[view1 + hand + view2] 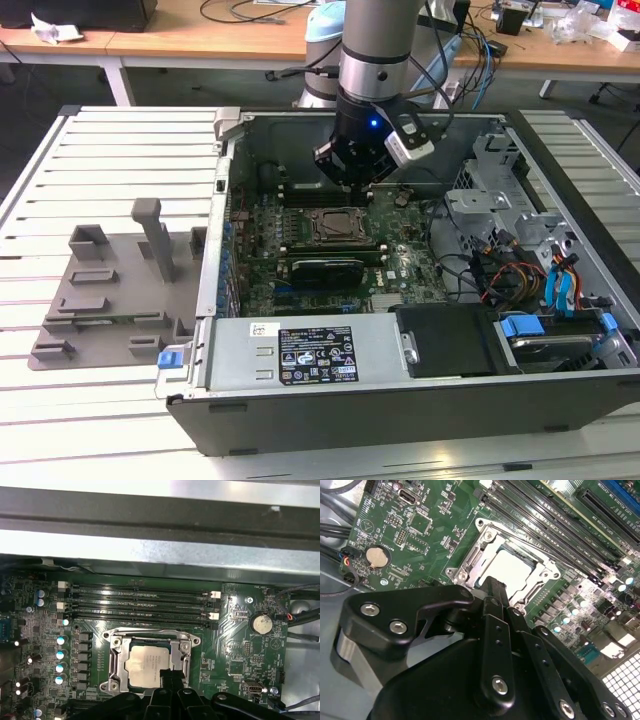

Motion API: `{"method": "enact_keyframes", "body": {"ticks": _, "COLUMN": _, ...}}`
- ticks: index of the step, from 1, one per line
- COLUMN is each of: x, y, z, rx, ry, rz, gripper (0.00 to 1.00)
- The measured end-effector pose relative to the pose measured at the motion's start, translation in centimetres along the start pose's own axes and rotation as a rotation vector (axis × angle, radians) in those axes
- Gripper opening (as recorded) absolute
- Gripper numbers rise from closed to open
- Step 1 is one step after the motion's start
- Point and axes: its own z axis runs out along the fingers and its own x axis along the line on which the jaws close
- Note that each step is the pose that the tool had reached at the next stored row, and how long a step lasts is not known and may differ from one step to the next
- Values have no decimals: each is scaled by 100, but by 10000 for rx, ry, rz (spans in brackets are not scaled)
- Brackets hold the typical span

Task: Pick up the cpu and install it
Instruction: 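Install the second cpu locking lever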

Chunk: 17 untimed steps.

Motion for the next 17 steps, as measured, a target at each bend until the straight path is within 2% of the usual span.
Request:
{"method": "enact_keyframes", "body": {"ticks": 6, "x": 1, "y": -23, "z": 1, "rx": 1, "ry": 0, "rz": -1, "gripper": 11}}
{"method": "enact_keyframes", "body": {"ticks": 11, "x": 5, "y": -75, "z": 5, "rx": -1, "ry": -1, "rz": 1, "gripper": 11}}
{"method": "enact_keyframes", "body": {"ticks": 17, "x": 5, "y": -86, "z": 16, "rx": 0, "ry": -1, "rz": 0, "gripper": 11}}
